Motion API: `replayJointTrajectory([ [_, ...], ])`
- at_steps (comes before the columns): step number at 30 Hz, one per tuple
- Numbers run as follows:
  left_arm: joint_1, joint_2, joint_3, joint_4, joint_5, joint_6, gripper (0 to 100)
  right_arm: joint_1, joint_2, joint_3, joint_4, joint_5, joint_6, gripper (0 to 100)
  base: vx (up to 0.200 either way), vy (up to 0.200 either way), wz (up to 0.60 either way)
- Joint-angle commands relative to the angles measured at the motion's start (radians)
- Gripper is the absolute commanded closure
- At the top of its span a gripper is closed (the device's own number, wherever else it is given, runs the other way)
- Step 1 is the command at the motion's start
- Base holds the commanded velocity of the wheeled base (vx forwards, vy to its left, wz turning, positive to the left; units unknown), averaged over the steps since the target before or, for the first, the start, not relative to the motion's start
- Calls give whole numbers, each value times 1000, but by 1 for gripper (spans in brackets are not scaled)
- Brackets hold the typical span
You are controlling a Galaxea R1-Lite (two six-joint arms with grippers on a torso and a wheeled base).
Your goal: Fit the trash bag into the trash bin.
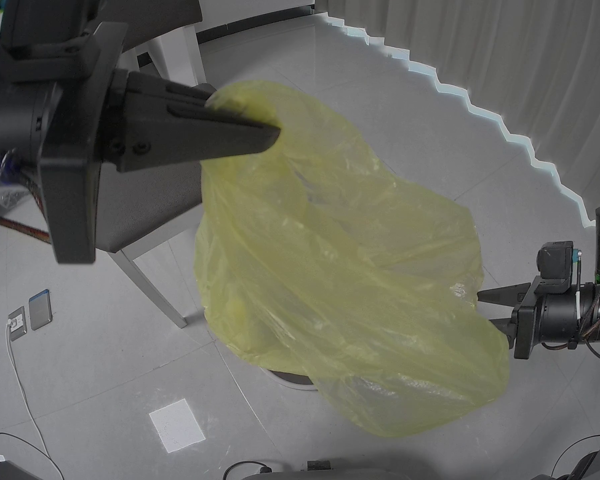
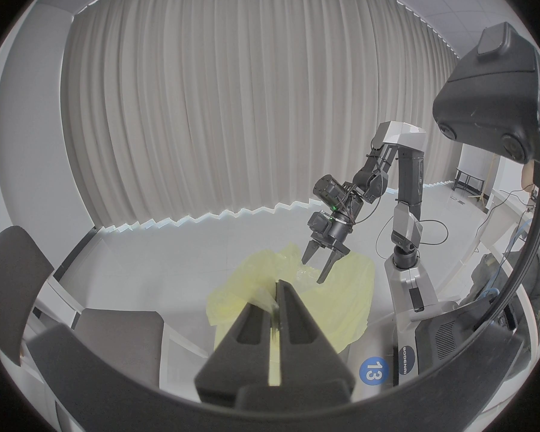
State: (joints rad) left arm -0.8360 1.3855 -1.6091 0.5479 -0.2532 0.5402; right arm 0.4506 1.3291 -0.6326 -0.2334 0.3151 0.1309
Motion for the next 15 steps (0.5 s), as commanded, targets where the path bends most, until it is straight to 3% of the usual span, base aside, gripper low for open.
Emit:
replayJointTrajectory([
  [1, 0, 3, -2, -2, 0, 0, 100, 23, 27, 8, -1, -1, 1, 0, 0, 0, 0],
  [9, 9, 6, 0, -6, 0, 0, 100, 31, 30, 10, -4, -1, 1, 0, 0, 0, 0],
  [10, 9, 7, 0, -9, 0, 0, 100, 31, 30, 10, -4, -1, 1, 100, 0, 0, 0],
  [15, 9, 26, -3, -31, 0, 0, 100, 28, 30, 7, -4, -1, 3, 100, 0, 0, 0],
])
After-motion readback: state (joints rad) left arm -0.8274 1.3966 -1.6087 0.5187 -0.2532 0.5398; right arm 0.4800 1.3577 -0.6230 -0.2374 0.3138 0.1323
